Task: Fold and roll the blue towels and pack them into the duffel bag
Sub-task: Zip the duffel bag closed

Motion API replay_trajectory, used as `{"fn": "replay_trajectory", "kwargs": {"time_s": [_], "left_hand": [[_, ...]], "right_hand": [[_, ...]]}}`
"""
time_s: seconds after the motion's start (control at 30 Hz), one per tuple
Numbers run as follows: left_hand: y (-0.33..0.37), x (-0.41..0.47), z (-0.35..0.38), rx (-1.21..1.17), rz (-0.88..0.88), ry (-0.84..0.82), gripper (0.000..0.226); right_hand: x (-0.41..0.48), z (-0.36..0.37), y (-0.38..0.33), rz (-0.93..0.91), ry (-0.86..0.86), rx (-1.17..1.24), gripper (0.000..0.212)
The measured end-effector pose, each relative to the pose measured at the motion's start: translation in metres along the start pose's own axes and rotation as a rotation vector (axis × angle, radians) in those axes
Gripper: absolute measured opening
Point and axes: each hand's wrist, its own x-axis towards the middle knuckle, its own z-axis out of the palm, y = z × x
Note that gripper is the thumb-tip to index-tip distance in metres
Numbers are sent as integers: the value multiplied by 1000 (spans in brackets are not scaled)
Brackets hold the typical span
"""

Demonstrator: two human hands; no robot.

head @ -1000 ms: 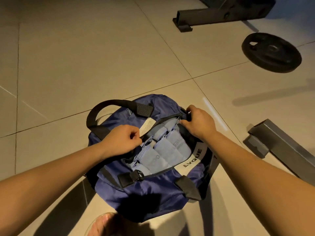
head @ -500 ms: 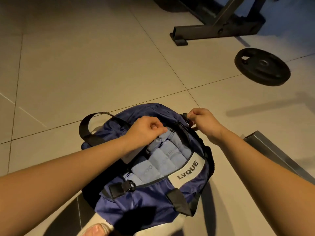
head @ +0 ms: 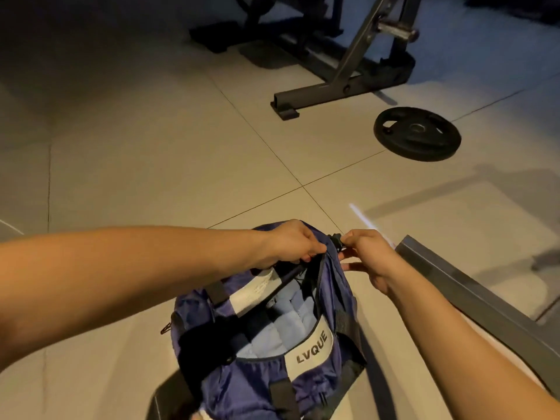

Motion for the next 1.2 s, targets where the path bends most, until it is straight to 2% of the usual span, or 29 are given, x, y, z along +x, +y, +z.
{"fn": "replay_trajectory", "kwargs": {"time_s": [0.17,0.3,0.5,0.7,0.9,1.07,1.13,1.2], "left_hand": [[16,-8,37,8,-91,37,17],[18,-27,69,-111,-235,25,12],[11,-57,72,-192,-172,124,26],[15,-91,58,-36,-117,169,33],[17,-113,44,45,-117,211,22],[-3,-130,26,127,-181,205,20],[-14,-136,16,151,-224,220,17],[-23,-139,11,143,-247,233,14]], "right_hand": [[-25,-17,8,18,56,59,25],[-43,-23,17,15,66,-5,16],[-56,-14,23,-50,64,-295,18],[-65,-24,2,-94,105,-458,18],[-60,-35,-8,-152,152,-632,27],[-46,-57,-1,-149,203,-684,34],[-45,-69,4,-130,247,-723,30],[-52,-78,7,-152,324,-864,24]]}}
